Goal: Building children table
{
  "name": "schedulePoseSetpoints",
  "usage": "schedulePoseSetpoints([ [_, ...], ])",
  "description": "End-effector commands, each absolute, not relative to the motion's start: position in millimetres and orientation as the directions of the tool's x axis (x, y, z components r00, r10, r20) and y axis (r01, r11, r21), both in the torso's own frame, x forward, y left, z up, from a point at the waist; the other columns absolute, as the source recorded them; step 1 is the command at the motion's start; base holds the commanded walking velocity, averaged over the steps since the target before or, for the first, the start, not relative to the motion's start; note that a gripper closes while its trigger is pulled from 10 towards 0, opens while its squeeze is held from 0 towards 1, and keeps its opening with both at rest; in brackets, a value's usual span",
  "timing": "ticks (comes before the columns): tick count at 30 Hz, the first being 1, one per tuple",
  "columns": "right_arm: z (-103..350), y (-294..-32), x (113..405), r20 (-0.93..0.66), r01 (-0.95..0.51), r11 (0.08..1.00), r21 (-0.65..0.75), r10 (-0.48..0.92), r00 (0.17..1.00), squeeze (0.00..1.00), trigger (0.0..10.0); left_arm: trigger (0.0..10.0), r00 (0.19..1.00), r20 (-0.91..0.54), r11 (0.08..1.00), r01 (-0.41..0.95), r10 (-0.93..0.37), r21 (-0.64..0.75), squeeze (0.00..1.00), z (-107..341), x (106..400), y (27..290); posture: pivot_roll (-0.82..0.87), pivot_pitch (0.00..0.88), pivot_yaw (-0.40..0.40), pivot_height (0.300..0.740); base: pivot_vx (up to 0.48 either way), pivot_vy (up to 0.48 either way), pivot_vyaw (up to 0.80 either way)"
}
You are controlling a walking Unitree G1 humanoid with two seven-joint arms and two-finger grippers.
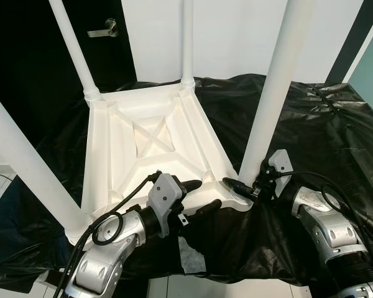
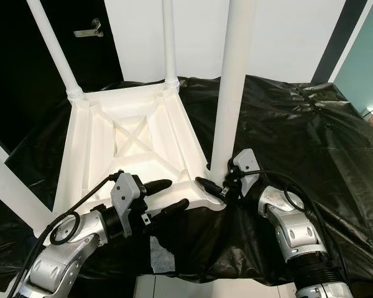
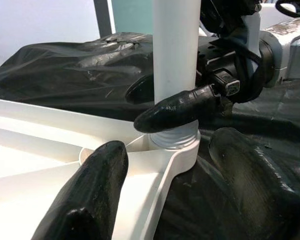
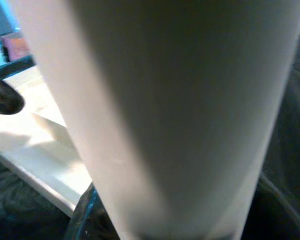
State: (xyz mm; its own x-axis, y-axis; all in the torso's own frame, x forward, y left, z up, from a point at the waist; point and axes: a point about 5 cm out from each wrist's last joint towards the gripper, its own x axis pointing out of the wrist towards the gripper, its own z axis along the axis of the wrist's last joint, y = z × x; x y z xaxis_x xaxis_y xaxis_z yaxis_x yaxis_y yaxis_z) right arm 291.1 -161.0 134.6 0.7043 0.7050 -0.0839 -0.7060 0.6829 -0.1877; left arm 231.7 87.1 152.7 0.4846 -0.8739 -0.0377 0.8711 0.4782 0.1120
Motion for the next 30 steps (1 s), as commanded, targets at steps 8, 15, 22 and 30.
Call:
schedulePoseSetpoints([
  [8, 128, -162, 284, -0.042, -0.45, 0.879, -0.16, 0.449, 0.892, 0.0, 10.0, 10.0, 0.507, -0.063, 0.497, 0.859, -0.86, 0.125, 0.0, 153, 233, 91, -0.01, 0.0, -0.003, 0.74, 0.0, 0.0, 0.0],
  [15, 125, -148, 278, -0.006, -0.203, 0.973, -0.111, 0.204, 0.979, 0.0, 10.0, 10.0, 0.51, -0.064, 0.5, 0.856, -0.858, 0.131, 0.0, 154, 236, 93, -0.01, 0.0, 0.005, 0.74, 0.0, 0.0, 0.0],
  [22, 120, -135, 274, -0.012, 0.024, 0.999, -0.045, -0.024, 1.0, 0.0, 10.0, 10.0, 0.499, -0.066, 0.488, 0.862, -0.864, 0.134, 0.0, 155, 237, 92, -0.02, 0.0, 0.024, 0.74, 0.0, 0.0, 0.0],
  [30, 128, -132, 272, 0.02, 0.011, 0.999, -0.041, -0.01, 1.0, 0.0, 10.0, 10.0, 0.479, -0.07, 0.466, 0.873, -0.875, 0.142, 0.0, 156, 239, 91, -0.04, 0.0, 0.032, 0.74, 0.0, 0.0, 0.0],
])
